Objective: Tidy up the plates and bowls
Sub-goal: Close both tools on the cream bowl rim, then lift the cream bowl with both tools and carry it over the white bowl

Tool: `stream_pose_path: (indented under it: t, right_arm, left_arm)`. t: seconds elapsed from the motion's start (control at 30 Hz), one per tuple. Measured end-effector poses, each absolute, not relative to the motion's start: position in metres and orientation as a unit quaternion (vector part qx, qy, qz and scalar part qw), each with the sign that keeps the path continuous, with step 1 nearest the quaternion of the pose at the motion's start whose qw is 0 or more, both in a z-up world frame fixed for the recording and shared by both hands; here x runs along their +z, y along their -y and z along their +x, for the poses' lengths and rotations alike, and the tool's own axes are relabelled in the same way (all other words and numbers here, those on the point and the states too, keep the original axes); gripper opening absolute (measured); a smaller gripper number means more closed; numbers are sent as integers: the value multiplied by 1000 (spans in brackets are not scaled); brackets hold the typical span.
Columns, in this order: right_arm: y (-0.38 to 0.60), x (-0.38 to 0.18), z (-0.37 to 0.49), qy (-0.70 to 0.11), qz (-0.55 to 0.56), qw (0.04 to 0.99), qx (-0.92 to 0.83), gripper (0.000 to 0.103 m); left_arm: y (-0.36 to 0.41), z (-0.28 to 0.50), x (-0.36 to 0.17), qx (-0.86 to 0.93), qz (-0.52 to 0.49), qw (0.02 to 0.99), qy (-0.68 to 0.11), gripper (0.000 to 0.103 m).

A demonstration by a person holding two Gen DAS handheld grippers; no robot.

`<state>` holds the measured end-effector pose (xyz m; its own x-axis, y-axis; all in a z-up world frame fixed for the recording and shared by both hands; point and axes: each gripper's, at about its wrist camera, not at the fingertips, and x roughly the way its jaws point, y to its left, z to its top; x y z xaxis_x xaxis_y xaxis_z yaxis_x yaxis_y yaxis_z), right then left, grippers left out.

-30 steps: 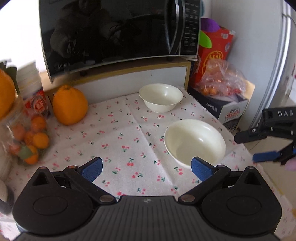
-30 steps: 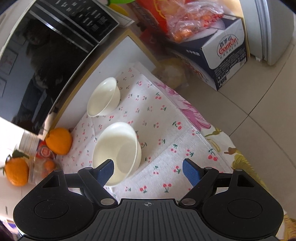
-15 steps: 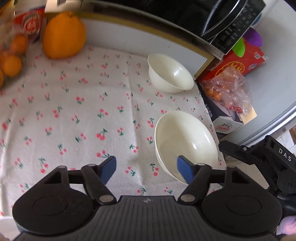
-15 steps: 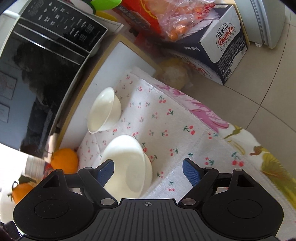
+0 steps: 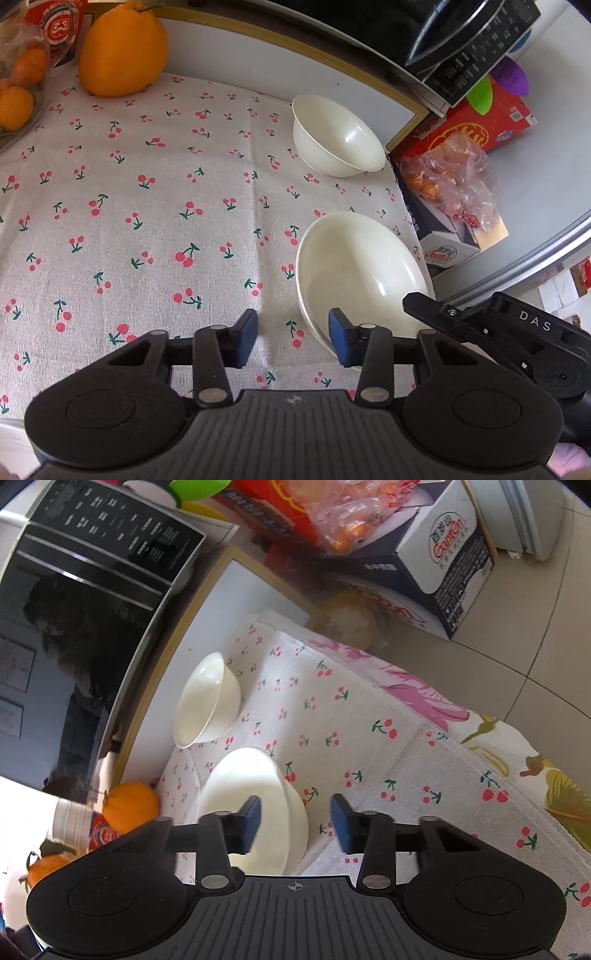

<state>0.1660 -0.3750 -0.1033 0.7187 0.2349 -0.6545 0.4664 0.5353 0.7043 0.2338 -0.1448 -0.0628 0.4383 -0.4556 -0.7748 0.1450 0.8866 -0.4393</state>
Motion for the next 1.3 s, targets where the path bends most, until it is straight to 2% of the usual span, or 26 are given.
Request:
stream_pose_path:
  t: [0.17,0.33,0.7,1.3]
  right_arm:
    - [370,-100,167,-372,461,803,-64,19]
    - [368,-98,169,-375,454,806,-59,14]
    - [367,-94,169,-382,440,810,-66,14]
    - [363,-55,155,-380,419,824,-36,14]
  left_arm:
    - [147,233,-64,-181,-152,832,-501,20]
    - [150,233,-63,-183,-143,834,-501,12]
    - [155,229,-60,-195,-126,841,-488,12]
    - [142,208,-38,-204,-137,845,-475,13]
